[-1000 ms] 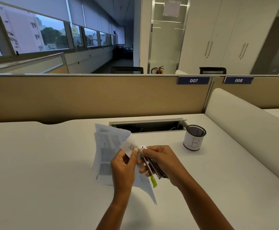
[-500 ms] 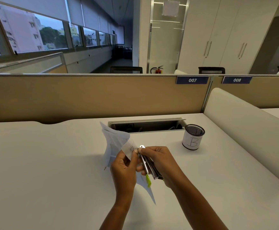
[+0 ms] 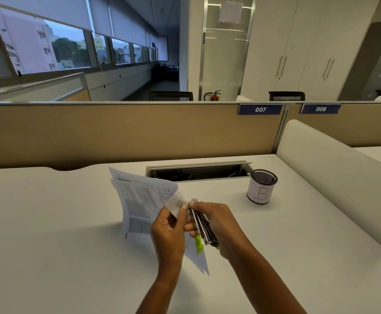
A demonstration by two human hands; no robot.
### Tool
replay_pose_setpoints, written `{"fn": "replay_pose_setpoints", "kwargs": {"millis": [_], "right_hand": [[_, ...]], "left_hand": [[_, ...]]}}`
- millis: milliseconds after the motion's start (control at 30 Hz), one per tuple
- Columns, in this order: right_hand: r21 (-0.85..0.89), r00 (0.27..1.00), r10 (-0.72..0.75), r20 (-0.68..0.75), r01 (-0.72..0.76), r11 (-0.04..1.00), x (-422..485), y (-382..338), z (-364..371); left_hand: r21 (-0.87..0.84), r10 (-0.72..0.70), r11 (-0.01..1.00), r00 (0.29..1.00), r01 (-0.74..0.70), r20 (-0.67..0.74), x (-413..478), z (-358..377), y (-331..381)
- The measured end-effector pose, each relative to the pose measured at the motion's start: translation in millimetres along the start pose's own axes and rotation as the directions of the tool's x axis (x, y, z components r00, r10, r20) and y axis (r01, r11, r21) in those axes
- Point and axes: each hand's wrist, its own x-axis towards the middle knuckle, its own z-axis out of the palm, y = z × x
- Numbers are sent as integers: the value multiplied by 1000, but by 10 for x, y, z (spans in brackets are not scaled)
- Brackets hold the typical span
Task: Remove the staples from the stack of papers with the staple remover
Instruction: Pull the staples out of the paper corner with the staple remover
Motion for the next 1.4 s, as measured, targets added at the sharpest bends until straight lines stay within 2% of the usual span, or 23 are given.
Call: {"fn": "replay_pose_setpoints", "kwargs": {"millis": [200, 400, 500, 600, 700, 867, 1167, 1267, 1400], "right_hand": [[142, 997, 70, 23, -73, 987, -1, 20, 5], [95, 998, 42, 42, -46, 994, 5, 76, -46], [-95, 997, -80, 19, 81, 992, 19, 36, -76], [-279, 970, -243, -14, 229, 932, 73, 21, -102], [-407, 935, -354, -35, 310, 859, 107, 51, -90], [-502, 847, -527, -73, 425, 753, 83, 150, -42], [-630, 721, -692, 37, 554, 544, 28, 215, -48], [-613, 703, -711, -11, 557, 560, 42, 209, -46], [-517, 777, -626, -71, 508, 689, 71, 160, -40]], "left_hand": [[-21, -7, 1000, 1000, 7, -3, 11, -9, 6], [-23, -75, 997, 996, 76, 44, 42, -26, 41], [-31, -94, 995, 993, 97, 66, 48, -44, 71], [-8, -98, 995, 992, 99, 78, 48, -66, 102], [-16, -141, 990, 986, 143, 94, 47, -78, 129], [-10, -128, 991, 986, 130, 104, 40, -94, 156], [-21, -150, 988, 983, 153, 102, 28, -83, 227], [-12, -143, 989, 982, 145, 122, 14, -83, 259], [56, -81, 996, 986, 74, 146, -4, -82, 288]]}}
